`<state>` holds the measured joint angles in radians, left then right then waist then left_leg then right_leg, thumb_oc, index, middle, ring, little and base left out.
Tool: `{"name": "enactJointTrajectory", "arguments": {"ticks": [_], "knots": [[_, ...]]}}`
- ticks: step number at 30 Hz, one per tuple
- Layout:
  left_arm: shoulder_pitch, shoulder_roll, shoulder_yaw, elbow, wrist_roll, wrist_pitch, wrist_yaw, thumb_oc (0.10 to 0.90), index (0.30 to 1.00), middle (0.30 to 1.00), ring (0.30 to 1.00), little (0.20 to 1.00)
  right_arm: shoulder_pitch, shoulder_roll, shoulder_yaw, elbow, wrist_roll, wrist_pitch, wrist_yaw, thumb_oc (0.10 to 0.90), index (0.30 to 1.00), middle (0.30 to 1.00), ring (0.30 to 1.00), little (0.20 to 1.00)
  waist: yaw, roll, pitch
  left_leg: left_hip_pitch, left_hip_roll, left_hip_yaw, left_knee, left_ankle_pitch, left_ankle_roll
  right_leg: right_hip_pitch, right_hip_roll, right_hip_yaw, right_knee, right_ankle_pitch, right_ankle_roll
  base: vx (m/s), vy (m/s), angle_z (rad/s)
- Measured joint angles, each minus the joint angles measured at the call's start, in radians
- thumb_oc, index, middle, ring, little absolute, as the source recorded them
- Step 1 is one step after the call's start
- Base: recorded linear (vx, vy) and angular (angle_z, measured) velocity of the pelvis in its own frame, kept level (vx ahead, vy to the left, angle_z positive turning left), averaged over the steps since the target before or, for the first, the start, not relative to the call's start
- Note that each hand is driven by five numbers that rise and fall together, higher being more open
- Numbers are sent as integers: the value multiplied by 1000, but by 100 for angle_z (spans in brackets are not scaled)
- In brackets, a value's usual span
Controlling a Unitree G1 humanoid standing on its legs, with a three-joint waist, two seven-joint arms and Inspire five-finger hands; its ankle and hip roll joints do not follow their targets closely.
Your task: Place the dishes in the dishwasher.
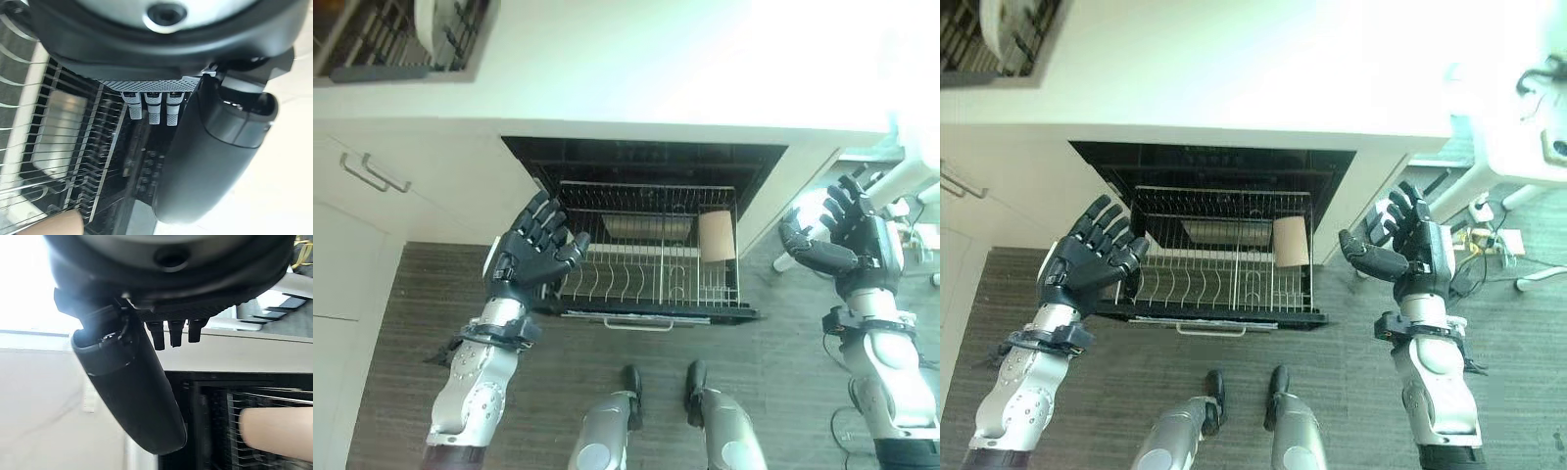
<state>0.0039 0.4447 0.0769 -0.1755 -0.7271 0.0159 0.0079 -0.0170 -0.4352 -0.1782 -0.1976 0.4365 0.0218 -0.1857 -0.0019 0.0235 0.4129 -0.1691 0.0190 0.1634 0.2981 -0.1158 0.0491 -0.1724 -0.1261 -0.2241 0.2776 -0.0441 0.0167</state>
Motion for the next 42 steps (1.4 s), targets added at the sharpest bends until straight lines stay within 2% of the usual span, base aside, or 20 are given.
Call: {"name": "enactJointTrajectory", "arguments": {"ticks": [7,9,18,21,22,23,25,27,29,30,31,34,35,36,37,38,39,40,41,42], "knots": [[64,-16,33,-1,47,-85,1,800,900,900,900,900,76,36,12,-31,-1,-27,31,800,900,900,900,900,8,-6,-71,18,10,16,27,-26,32,72,6,-37,-79,27,43,20,65,-4],[68,-41,52,1,47,-98,2,800,900,900,900,900,91,35,10,-34,-1,-27,33,800,900,900,900,900,4,-15,-80,17,14,-16,33,-25,21,108,70,26,-28,-42,51,10,-104,15],[127,-69,50,3,36,-149,-23,800,900,900,900,900,112,11,15,-33,-3,-59,54,800,900,900,900,900,19,-36,-116,62,2,-60,-32,27,-35,135,86,52,15,-123,-21,21,-182,18],[116,-76,14,1,25,-149,-43,800,900,900,900,900,114,-41,6,-34,-3,-59,19,800,900,900,900,900,7,-43,-118,84,-8,66,-138,150,-167,136,24,-10,26,-127,-51,-42,2,60],[90,-68,-14,1,23,-150,-46,800,900,900,900,900,93,-57,7,-31,-3,-59,9,800,900,900,900,900,4,-48,-117,65,76,193,-42,100,-125,142,9,-38,20,-127,-62,13,327,73],[68,-67,-30,0,22,-163,-53,800,900,900,900,900,65,-61,6,-31,-3,-60,5,800,900,900,900,900,-4,-48,-117,69,177,141,-13,74,-141,142,16,-37,29,-130,-68,51,477,36],[134,-82,2,-16,-48,-183,-62,800,900,900,900,900,53,-61,6,-29,-3,-60,41,800,900,900,900,900,-20,-48,-123,120,223,-178,-17,38,-193,118,37,93,39,-105,-36,100,575,-117],[84,-136,-27,52,-56,-214,-83,800,900,900,900,900,112,-93,-92,9,-2,-63,34,800,900,900,900,900,-72,-16,-149,68,313,-166,28,45,-196,37,-4,154,148,-124,32,89,961,-117],[58,-146,-38,74,-62,-213,-108,800,900,900,900,900,116,-114,-139,-7,-2,-63,23,800,900,900,900,900,-92,8,-183,78,238,-74,67,-42,-194,4,-117,242,94,-52,157,17,974,-48],[32,-138,-41,83,-62,-221,-123,800,900,900,900,900,116,-111,-162,-11,-2,-63,14,800,900,900,900,900,-103,25,-190,67,185,-39,60,-48,-200,15,-177,227,60,-3,171,31,776,-11],[-1,-129,-40,112,-64,-228,-139,800,900,900,900,900,121,-77,-153,-4,-3,-67,1,800,900,900,900,900,-93,15,-193,41,102,-15,133,-102,-112,26,-263,185,16,135,81,49,943,30],[11,-75,-21,136,-94,-227,-187,800,900,900,900,900,198,-10,-130,-28,-4,-70,-11,800,900,900,900,900,-48,33,-201,-43,12,-15,299,-188,10,39,-341,181,-5,328,71,19,659,37],[34,-74,-12,135,-94,-222,-188,800,900,900,900,900,221,7,-122,-35,-3,-66,-10,800,900,900,900,900,-47,34,-201,-45,-10,-9,276,-180,37,35,-338,161,42,298,87,-8,509,-6],[110,-29,29,88,-91,-211,-192,800,900,900,900,900,198,98,-87,-79,-5,-63,4,800,900,900,900,900,6,30,-200,-58,-67,41,288,-188,137,-23,-341,73,0,455,99,-31,637,-24],[120,-42,38,90,-90,-184,-194,800,900,900,900,900,208,115,-19,-73,-5,-25,12,800,900,900,900,900,12,5,-190,-34,-111,55,169,-129,96,-31,-321,-31,131,284,131,-13,420,-83],[140,-71,40,89,-78,-173,-184,800,900,900,900,900,159,93,28,-64,-15,-15,-7,800,900,900,900,900,37,46,-171,17,-74,55,41,-46,-107,-12,-125,-63,174,128,102,-37,319,-45],[119,-56,44,96,-71,-178,-182,800,900,900,900,900,123,89,68,-59,-28,-15,-8,800,900,900,900,900,24,-3,-140,-32,-93,-24,88,76,-278,-2,-53,-15,227,29,64,-22,3,21],[72,33,34,100,-56,-173,-174,800,900,900,900,900,97,96,98,-65,-43,-23,14,800,900,900,900,900,-23,-128,-132,-166,-70,-52,379,-95,-51,57,-57,85,194,0,26,-44,-45,13],[48,14,26,82,-33,-171,-167,800,900,900,900,900,82,17,89,-100,-43,-26,17,800,900,900,900,900,7,-56,-142,-128,149,-114,269,-109,-131,84,13,97,188,-97,136,-14,-66,45],[2,-2,25,81,-10,-179,-168,800,900,900,900,900,77,24,61,-107,-44,-46,10,800,900,900,900,900,0,-119,-129,-108,28,-85,155,-27,-81,29,16,131,241,-208,91,14,-129,5]]}}
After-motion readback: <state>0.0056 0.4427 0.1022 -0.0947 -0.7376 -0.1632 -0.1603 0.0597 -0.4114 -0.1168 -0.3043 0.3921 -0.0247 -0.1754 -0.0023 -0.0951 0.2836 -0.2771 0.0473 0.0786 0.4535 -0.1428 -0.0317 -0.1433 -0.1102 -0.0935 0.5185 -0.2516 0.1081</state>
